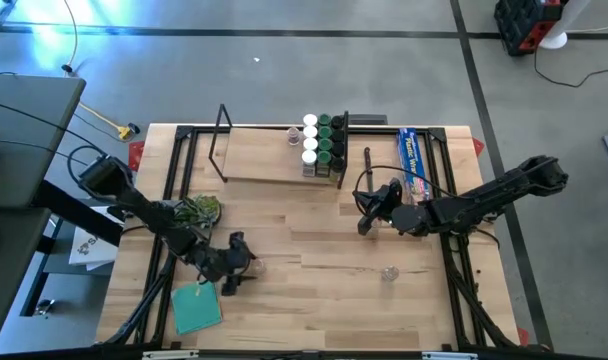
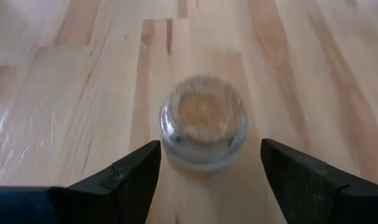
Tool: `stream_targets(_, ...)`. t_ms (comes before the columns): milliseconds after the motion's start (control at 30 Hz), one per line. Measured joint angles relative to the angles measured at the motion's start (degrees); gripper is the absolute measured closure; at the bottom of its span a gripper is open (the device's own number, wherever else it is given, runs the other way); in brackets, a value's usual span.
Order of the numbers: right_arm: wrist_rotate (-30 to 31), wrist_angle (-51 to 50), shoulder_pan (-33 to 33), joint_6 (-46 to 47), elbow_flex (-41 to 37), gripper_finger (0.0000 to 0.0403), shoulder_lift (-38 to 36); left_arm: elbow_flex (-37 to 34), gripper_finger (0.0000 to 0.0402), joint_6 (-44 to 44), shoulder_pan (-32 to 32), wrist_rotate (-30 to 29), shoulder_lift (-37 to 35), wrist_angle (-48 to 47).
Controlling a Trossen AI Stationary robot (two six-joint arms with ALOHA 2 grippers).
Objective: Shelf spices
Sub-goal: Put the brown seasoning bottle on the shelf aligned with the other brown seasoning bottle
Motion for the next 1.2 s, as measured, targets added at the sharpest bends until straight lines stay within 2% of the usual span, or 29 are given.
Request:
stream_targets(233,0.0,0.0,0.0,0.0,0.0,0.0403,0.0,0.0,0.0131,-5.9,0.0,-4.6,1.7,3.4)
stream_targets(400,0.0,0.0,0.0,0.0,0.0,0.0403,0.0,0.0,0.0136,-6.3,0.1,-6.1,1.8,3.8)
stream_targets(533,0.0,0.0,0.0,0.0,0.0,0.0403,0.0,0.0,0.0164,-6.7,0.1,-6.6,1.8,4.8)
stream_targets(700,0.0,0.0,0.0,0.0,0.0,0.0403,0.0,0.0,0.0229,-5.1,0.3,-7.3,1.8,7.8)
stream_targets(867,0.0,0.0,0.0,0.0,0.0,0.0403,0.0,0.8,0.0235,-3.9,2.3,-7.0,0.4,9.3)
stream_targets(1033,0.0,0.0,0.0,-0.1,0.0,0.0403,0.0,5.4,0.0235,6.5,9.7,-4.5,-4.3,3.0)
stream_targets(1133,0.0,0.0,0.0,-0.4,0.0,0.0403,0.0,8.2,0.0235,15.0,18.5,-2.2,-7.4,-2.5)
stream_targets(1200,0.0,0.0,0.0,-0.4,0.0,0.0403,0.0,8.7,0.0235,21.0,25.7,0.7,-8.6,-2.0)
